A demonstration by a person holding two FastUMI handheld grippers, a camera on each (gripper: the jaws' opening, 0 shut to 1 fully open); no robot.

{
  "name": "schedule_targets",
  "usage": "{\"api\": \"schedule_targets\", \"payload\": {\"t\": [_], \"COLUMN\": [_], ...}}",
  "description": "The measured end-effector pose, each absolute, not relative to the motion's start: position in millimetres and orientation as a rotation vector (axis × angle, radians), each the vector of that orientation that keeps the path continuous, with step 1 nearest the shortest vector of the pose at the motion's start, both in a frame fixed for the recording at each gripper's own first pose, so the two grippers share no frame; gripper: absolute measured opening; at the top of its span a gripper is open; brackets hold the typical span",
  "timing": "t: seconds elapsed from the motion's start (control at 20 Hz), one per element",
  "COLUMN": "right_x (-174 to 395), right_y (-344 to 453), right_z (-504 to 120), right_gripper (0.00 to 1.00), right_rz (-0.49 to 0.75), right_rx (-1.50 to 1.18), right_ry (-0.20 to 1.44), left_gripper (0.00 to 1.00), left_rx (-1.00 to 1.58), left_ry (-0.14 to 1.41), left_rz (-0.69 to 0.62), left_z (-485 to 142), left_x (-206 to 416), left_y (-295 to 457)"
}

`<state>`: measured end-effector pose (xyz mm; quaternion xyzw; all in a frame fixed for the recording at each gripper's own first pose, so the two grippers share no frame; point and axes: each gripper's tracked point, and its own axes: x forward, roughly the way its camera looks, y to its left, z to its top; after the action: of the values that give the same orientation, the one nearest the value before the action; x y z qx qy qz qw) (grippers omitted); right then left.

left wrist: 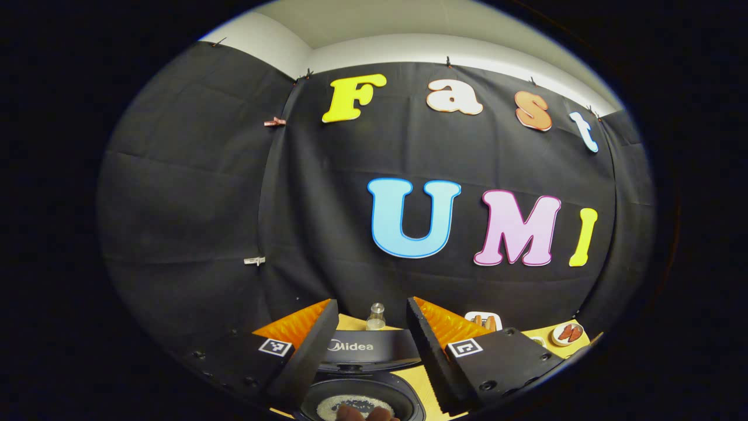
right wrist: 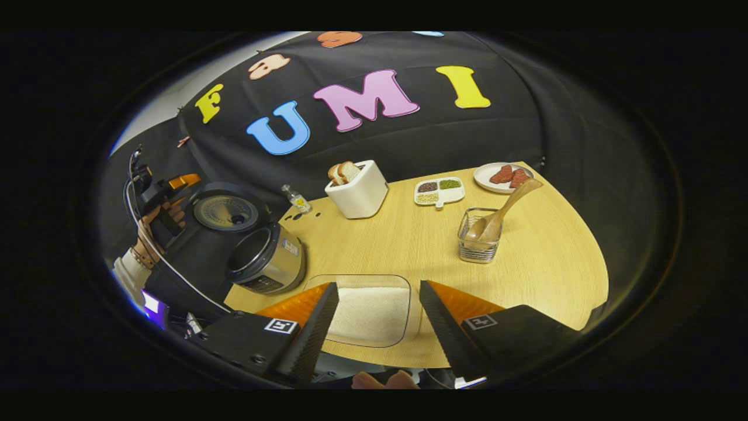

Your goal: Close the left gripper, press the button to open the rice cooker; take a wooden spoon from the chopstick holder with the right hand, scoop a spoonful of rice and pour it into the rice cooker, then put the wooden spoon back into the chopstick holder.

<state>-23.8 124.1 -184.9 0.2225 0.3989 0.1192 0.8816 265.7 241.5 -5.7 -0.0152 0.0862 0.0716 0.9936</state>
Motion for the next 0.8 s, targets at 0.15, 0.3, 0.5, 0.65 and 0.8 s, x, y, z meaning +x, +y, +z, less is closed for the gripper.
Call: {"api": "schedule_targets", "payload": {"t": [0.15,0.3,0.5,0.65,0.8], "right_x": [-26,-29,-31,-31,-33], "right_y": [124,130,142,145,143], "right_z": [-189,-190,-190,-187,-189], "right_gripper": [0.88,0.88,0.88,0.88,0.88], "right_rz": [0.242,0.249,0.271,0.280,0.274], "right_rx": [0.468,0.477,0.484,0.482,0.485], "right_ry": [0.843,0.852,0.862,0.857,0.859], "left_gripper": [0.82,0.82,0.82,0.82,0.82], "left_rx": [-0.018,0.000,-0.027,-0.037,-0.067], "left_ry": [0.211,0.257,0.298,0.328,0.346], "left_rz": [0.149,0.135,0.106,0.097,0.097], "left_z": [-13,-18,-22,-31,-43], "left_x": [271,269,254,234,208], "left_y": [247,245,242,237,231]}}
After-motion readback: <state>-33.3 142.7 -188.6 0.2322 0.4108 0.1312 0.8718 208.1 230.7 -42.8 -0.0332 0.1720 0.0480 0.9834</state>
